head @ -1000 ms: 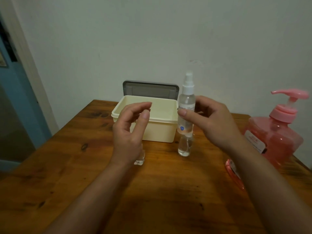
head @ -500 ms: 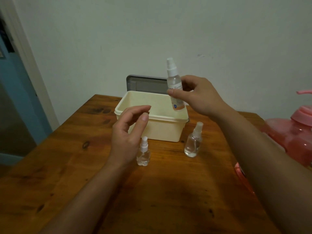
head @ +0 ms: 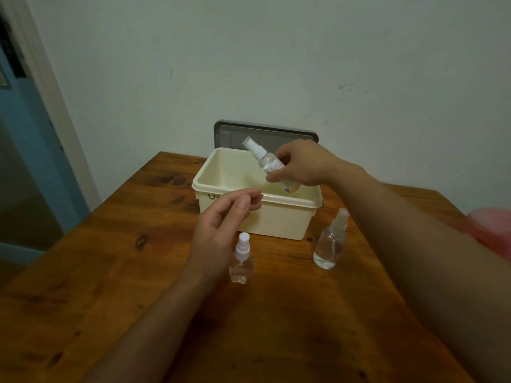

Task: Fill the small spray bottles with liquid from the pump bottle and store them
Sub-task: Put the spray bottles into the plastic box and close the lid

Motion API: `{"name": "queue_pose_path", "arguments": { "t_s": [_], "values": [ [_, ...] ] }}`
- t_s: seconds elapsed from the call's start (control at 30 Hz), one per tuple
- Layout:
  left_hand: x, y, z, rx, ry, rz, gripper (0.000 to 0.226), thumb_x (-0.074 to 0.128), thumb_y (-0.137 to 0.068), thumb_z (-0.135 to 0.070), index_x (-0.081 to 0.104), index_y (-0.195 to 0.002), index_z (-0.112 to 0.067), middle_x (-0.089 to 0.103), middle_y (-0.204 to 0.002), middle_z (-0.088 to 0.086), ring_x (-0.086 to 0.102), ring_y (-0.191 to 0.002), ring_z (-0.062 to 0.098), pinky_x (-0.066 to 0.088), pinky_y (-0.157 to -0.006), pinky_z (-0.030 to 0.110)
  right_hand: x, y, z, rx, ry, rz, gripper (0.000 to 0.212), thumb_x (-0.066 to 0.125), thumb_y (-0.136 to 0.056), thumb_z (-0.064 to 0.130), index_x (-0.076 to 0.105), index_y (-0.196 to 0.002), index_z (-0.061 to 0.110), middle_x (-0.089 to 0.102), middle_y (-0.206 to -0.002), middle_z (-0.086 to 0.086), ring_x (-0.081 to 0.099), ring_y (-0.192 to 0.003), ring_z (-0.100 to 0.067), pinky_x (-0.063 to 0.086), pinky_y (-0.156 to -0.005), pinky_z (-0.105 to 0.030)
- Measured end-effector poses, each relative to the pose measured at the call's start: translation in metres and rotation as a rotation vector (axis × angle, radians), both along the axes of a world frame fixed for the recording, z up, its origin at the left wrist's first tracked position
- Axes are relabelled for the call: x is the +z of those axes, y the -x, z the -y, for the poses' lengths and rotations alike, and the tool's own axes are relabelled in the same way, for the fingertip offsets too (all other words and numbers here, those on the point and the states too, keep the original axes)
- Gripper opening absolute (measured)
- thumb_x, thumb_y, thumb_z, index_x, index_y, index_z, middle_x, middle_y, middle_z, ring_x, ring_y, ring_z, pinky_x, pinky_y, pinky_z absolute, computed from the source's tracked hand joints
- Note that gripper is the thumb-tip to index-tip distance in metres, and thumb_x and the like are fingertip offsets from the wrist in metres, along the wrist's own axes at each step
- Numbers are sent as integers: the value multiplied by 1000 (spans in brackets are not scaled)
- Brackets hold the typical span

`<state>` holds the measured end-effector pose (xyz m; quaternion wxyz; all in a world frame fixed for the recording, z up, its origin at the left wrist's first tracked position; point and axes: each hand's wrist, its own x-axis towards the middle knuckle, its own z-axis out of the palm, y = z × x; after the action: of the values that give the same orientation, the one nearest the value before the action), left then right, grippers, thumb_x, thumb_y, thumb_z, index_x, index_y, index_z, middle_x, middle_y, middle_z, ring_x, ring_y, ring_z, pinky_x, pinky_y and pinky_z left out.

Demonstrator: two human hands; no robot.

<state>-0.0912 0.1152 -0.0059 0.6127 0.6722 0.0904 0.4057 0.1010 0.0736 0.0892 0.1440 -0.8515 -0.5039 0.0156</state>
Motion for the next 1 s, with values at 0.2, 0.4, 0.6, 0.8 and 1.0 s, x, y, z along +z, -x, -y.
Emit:
{"name": "queue_pose_path", "arguments": {
  "t_s": [0.2,0.4,0.6,0.8,1.0],
  "values": [
    [-4,-4,-5,-34,36,-33,36,43,-91,-36,66,-112,-19,73,-107,-6,65,-107,9,49,-85,14,-18,-4,-21,44,200,43,37,74,-81,37,66,-110,17,67,-101,-1,61,-88,-18,54,-80,-34],
    [-8,-3,-8,-43,13,-56,36,40,-92,-37,66,-112,-23,72,-107,-9,65,-107,7,48,-86,14,-28,-7,-39,75,364,94,28,63,-89,22,69,-115,12,69,-107,-6,61,-97,-23,52,-89,-36],
    [-9,-3,-9,-37,-37,-82,34,36,-94,-36,64,-111,-27,71,-106,-18,64,-105,2,47,-84,10,-38,-17,-50,73,468,96,26,57,-93,19,69,-113,8,68,-109,-9,61,-102,-27,49,-89,-36],
    [-9,-5,-7,-63,-22,-68,32,43,-92,-37,65,-110,-22,72,-105,-14,65,-105,5,48,-84,12,-52,-28,-59,67,502,48,24,57,-94,18,67,-114,10,63,-103,-5,56,-93,-21,46,-85,-31],
    [-10,-6,-6,-63,21,-58,34,41,-91,-32,67,-109,-19,73,-104,-7,66,-101,6,49,-82,13,-59,-32,-64,46,482,32,20,55,-94,19,66,-110,14,59,-90,0,54,-88,-18,46,-84,-33]
  ]
}}
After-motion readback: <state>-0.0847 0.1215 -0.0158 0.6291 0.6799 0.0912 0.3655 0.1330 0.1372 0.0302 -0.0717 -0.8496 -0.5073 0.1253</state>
